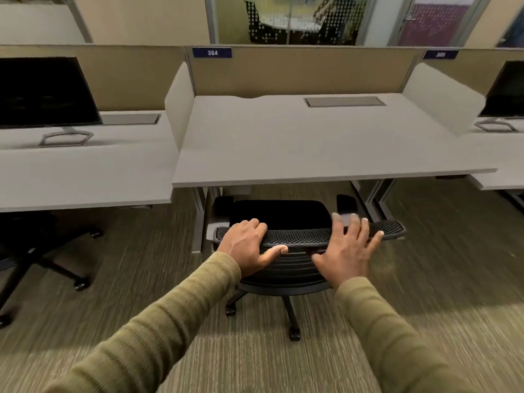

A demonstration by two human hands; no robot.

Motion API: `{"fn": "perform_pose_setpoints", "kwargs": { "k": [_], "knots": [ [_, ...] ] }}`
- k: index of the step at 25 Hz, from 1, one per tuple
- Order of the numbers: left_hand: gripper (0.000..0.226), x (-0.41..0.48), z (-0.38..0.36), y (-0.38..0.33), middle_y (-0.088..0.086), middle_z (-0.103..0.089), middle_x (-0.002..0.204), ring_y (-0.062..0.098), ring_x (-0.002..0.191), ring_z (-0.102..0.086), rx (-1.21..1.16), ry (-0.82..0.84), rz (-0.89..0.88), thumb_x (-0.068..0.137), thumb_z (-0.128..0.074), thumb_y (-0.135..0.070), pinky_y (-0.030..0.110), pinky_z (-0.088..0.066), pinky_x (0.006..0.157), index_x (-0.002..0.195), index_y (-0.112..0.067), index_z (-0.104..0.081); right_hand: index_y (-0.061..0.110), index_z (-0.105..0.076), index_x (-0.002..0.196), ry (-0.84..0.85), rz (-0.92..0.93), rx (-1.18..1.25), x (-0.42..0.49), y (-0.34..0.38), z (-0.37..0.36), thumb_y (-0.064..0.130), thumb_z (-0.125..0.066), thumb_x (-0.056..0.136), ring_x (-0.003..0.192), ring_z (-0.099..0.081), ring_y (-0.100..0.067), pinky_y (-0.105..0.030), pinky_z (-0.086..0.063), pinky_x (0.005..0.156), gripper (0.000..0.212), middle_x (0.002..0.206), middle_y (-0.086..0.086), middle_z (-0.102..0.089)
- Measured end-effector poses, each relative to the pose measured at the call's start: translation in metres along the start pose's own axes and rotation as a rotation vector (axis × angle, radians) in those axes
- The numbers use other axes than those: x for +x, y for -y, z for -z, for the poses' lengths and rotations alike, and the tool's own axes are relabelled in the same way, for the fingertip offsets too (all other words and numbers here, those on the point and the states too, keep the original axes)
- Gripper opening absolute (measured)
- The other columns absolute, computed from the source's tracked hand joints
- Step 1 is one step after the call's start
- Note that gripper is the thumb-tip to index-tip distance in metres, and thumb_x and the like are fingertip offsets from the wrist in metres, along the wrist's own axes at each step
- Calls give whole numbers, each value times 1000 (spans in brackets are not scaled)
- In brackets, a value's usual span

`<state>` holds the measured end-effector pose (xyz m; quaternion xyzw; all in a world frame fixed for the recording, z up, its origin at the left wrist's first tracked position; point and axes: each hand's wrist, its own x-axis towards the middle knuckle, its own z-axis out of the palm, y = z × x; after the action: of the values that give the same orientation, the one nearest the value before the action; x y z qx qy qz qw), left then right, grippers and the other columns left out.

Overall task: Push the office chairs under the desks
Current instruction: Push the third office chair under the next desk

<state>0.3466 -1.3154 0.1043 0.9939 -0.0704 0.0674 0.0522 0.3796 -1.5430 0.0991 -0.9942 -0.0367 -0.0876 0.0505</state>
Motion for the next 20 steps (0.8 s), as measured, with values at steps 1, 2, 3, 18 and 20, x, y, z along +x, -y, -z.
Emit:
{"fn": "perform_pose_setpoints", "kwargs": {
  "k": [1, 2, 3, 18, 20],
  "knots": [
    [83, 14, -2, 6, -2, -56, 94, 15, 80, -52, 14, -5, 17, 85, -16, -86, 33, -50, 77, 108, -19, -59, 22, -29, 151, 30, -30, 61, 13, 8, -6, 54, -80, 63, 147, -11, -46, -68, 2, 113, 107, 157, -24, -23],
    [82, 27, -3, 12, -2, -56, 94, 15, 80, -51, 25, -8, 35, 85, -16, -85, 33, -50, 76, 109, -19, -59, 24, -21, 153, 42, -23, 107, 26, 15, -11, 53, -79, 65, 149, 1, -46, -67, 4, 113, 110, 161, -24, -12],
    [82, 40, -4, 17, -2, -56, 94, 16, 80, -52, 30, -6, 54, 85, -16, -85, 34, -49, 76, 109, -19, -59, 26, -15, 155, 48, 8, 145, 42, 19, -17, 53, -77, 67, 149, 9, -46, -68, 2, 113, 111, 162, -23, -5],
    [95, 161, -6, 75, 6, -58, 128, 31, 121, -50, 152, 110, 316, 77, 3, -85, 53, -28, 109, 134, -28, -47, 33, 4, 154, 288, 205, 94, 213, 52, -38, 75, -65, 69, 144, 23, -51, -80, 3, 105, 117, 163, -20, 8],
    [96, 164, -7, 75, 6, -56, 132, 32, 125, -47, 168, 139, 347, 76, 6, -85, 56, -23, 112, 137, -31, -44, 34, 5, 154, 306, 219, 89, 216, 53, -38, 76, -65, 69, 144, 23, -51, -80, 3, 105, 118, 163, -20, 11]
  ]
}}
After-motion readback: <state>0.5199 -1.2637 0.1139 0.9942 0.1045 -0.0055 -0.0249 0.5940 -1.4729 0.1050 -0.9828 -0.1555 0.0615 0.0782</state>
